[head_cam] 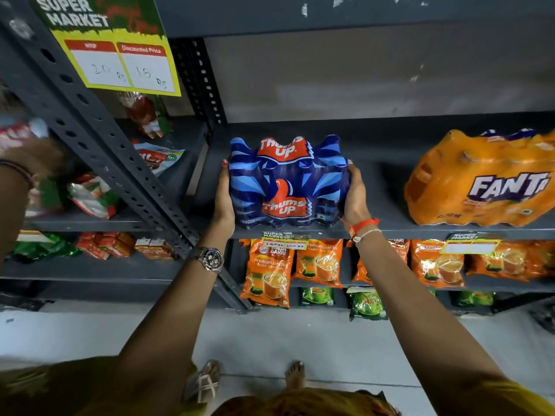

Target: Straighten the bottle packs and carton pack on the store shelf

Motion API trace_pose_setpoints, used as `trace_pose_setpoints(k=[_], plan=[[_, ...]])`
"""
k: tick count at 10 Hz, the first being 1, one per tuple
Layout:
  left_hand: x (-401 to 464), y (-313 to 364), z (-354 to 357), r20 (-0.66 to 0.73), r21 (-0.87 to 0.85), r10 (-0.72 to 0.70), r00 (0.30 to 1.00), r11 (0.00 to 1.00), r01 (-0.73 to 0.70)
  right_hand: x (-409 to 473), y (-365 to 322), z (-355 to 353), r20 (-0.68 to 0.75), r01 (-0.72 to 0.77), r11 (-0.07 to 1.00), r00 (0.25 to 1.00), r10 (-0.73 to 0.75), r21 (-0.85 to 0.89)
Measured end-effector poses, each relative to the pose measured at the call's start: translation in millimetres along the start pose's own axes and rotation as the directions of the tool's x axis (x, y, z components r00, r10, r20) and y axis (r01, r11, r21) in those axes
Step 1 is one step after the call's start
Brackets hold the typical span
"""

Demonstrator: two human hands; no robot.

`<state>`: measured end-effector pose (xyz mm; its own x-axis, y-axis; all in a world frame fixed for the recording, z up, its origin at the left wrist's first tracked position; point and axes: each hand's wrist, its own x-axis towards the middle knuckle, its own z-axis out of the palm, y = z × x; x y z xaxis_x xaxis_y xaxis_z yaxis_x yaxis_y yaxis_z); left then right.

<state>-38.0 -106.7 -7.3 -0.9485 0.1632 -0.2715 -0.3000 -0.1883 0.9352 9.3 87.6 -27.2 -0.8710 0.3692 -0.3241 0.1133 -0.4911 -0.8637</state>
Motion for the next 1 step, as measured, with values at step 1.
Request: trace_pose_setpoints(k=[1], plan=[[-2.3,-0.8,3.7,-0.175,-0.007,0.133,0.976,0.991,-0.137,-5.0,-1.4,-9.1,0.001,0.048,0.998,0.999,-0.048,-0.047]])
